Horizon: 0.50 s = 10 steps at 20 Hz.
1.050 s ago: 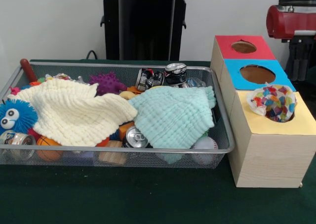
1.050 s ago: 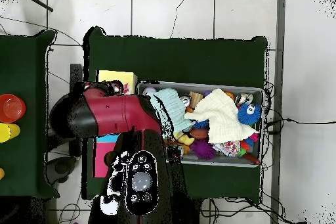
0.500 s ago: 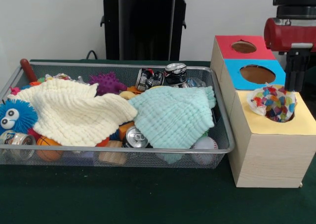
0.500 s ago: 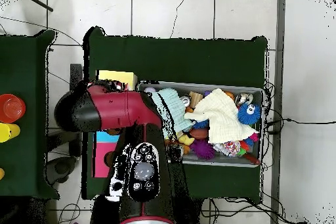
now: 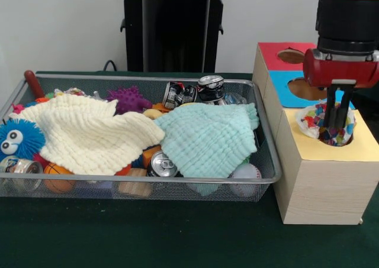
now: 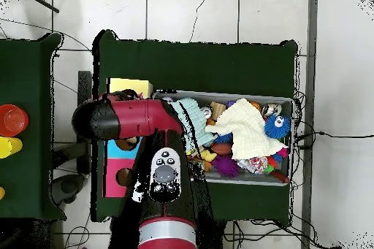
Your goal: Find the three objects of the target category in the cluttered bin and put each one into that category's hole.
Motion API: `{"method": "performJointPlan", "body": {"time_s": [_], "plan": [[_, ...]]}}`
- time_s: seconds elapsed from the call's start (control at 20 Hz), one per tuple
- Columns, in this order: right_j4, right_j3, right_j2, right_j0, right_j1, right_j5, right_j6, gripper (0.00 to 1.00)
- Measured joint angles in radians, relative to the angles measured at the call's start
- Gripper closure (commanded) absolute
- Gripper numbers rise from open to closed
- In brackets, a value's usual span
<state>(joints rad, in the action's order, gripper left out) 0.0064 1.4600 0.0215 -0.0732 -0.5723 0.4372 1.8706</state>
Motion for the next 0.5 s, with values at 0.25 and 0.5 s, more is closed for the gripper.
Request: {"method": "performJointPlan", "body": {"time_s": [0.25, 0.5], "plan": [[0.02, -0.007, -0.013, 0.027, 0.028, 0.046, 0.0, 1.0], [0.044, -0.016, -0.026, 0.041, 0.054, 0.068, 0.0, 1.0]]}}
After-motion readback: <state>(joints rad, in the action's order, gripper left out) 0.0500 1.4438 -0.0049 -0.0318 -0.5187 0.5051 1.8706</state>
